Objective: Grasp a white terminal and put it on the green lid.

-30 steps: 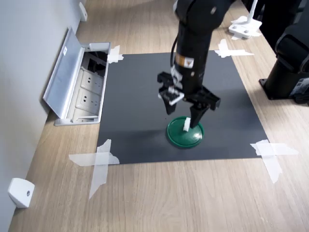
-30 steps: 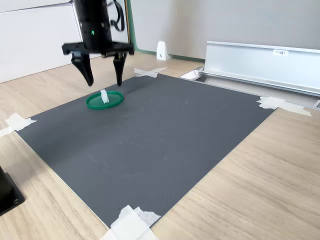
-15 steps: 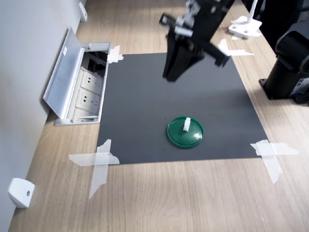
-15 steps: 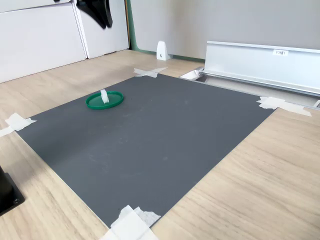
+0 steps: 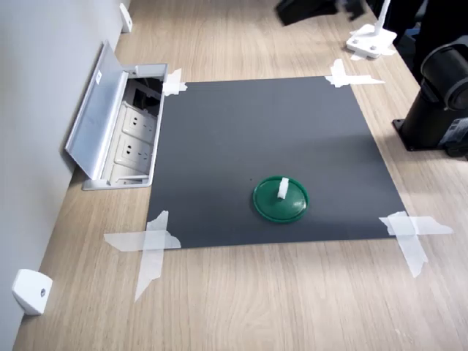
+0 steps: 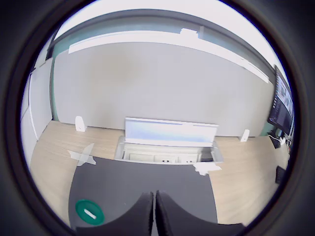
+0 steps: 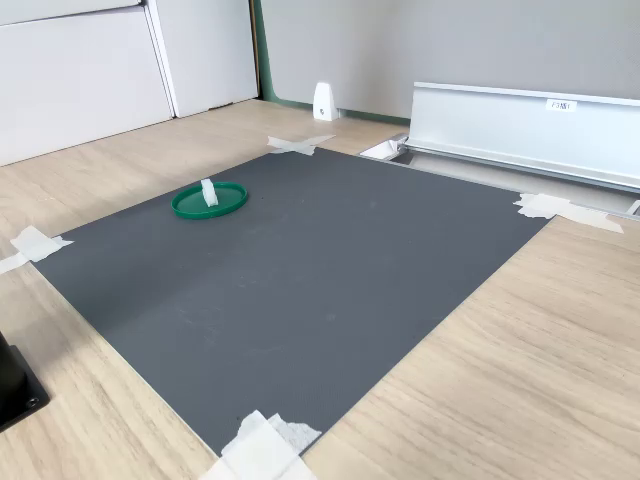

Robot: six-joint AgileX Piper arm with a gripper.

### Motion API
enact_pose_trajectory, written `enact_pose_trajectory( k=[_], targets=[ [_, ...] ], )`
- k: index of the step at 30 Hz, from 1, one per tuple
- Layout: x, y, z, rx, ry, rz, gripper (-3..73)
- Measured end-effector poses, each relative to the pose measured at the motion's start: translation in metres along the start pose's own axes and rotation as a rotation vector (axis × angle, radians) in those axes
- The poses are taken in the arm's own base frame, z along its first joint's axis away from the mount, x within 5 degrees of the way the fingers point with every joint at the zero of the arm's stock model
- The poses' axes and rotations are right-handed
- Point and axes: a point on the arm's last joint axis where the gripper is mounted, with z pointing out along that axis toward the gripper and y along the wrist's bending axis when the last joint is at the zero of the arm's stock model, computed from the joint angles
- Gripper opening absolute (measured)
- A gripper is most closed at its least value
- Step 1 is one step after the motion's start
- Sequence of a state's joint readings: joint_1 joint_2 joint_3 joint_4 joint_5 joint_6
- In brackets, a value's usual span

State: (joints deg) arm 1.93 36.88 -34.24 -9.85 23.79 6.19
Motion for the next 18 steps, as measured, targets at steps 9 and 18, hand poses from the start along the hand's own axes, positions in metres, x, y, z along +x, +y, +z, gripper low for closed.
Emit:
enact_pose_trajectory(
  k=[9, 18],
  targets=[
    [0.086, 0.001, -0.042, 0.017, -0.130, 0.008, -0.6],
    [0.131, 0.006, -0.041, -0.007, -0.161, -0.029, -0.7]
  ],
)
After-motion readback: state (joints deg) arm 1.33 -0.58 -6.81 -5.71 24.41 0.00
